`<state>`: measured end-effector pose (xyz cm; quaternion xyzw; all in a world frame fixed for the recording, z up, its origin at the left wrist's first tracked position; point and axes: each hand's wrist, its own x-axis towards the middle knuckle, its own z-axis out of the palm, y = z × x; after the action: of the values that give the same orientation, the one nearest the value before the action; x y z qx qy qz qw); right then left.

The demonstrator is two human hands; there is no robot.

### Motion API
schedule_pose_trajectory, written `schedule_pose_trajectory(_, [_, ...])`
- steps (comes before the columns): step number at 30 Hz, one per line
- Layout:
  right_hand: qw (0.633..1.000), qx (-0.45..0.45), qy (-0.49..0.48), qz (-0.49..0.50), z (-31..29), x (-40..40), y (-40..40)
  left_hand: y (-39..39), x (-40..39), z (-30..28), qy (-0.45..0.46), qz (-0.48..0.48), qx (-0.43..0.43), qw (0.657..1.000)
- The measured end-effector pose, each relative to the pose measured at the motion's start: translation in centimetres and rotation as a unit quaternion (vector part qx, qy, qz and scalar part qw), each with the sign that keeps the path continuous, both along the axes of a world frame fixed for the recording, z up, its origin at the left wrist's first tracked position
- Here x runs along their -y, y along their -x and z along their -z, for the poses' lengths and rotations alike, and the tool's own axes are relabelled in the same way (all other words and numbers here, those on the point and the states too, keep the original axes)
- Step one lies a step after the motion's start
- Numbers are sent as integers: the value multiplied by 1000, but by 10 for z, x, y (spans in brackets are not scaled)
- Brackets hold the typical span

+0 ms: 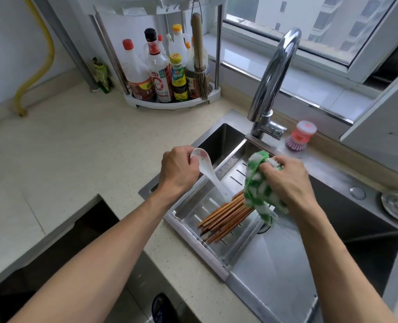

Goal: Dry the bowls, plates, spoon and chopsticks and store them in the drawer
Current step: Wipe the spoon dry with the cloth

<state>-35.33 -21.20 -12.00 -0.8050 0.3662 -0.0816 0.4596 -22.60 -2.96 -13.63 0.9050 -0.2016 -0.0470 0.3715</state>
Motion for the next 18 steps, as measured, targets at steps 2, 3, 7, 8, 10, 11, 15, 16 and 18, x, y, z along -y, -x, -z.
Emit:
schedule_pose_trajectory(2, [981,1,-185,-56,7,-16,-7,5,7,-2,29,4,-2,1000])
schedule_pose_trajectory(3, [954,10,-284,-92,10,-24,-9,6,10,-2,40,3,2,999])
schedule_pose_trajectory(7, [849,94,-498,-149,17,-41,-6,7,13,-2,48,-24,3,999])
schedule_pose_trajectory(8, [847,111,-499,-146,20,-44,-5,6,13,-1,57,-36,-13,998])
schedule_pose_trajectory(10, [895,134,-402,-138,27,-52,-4,7,14,1,76,-54,-51,994])
schedule_pose_trajectory(11, [919,145,-343,-132,30,-56,-4,8,17,2,79,-54,-61,994])
schedule_pose_trajectory(15, [941,181,-270,-95,25,-61,-10,6,21,-4,57,9,-74,996])
schedule_pose_trajectory(16, [943,173,-262,-109,22,-59,-10,4,20,-5,44,16,-63,997])
schedule_pose_trajectory(18, [948,144,-239,-156,22,-54,-5,-3,19,-6,29,-8,-46,998])
